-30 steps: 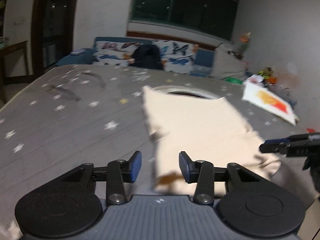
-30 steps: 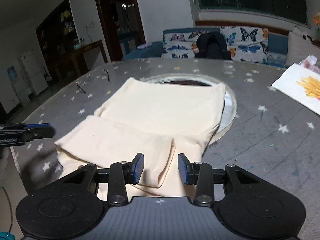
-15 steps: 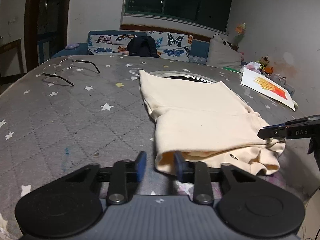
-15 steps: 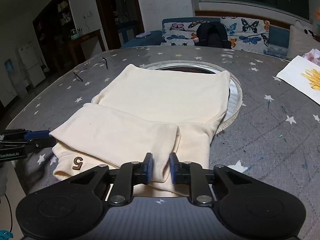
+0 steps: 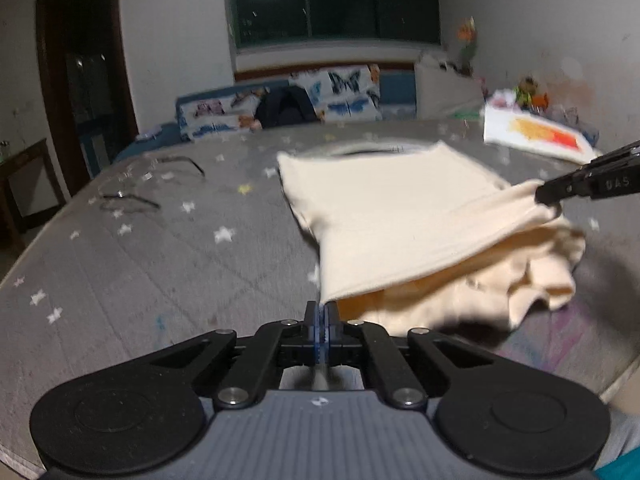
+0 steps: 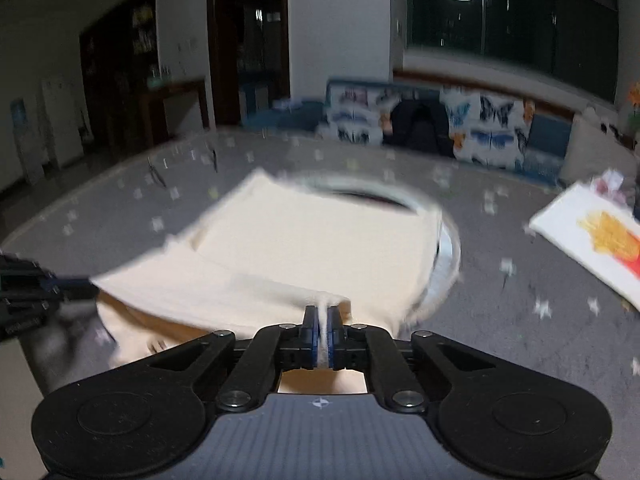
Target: Fold clothes
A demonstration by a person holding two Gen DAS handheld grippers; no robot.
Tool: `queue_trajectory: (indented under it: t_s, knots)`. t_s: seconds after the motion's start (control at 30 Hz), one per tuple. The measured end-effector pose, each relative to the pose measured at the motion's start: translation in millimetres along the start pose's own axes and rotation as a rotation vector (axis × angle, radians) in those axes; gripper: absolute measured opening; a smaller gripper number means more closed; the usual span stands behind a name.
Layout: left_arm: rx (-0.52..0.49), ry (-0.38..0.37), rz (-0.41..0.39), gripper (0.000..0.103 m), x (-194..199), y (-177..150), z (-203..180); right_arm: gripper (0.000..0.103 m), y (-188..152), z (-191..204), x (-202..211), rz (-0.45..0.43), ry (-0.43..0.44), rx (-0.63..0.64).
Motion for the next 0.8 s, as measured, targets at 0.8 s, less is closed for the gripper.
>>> queue_trajectory:
  t_s: [0.8]
  knots:
    - [0.131,-0.137,0.047,0.002,-65,69,-1,0.024,7,-2,-35,0.037,0.05,0.004]
Point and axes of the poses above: each gripper's, at about its wrist camera, not at the fingertips, and x roughly against the way its jaws point, z to its left, y to its top, the point moved 6 cm from there along -x, roughly the way its jaws point, and after that the axes turned 5 degrees about z, right-handed, at the moved point
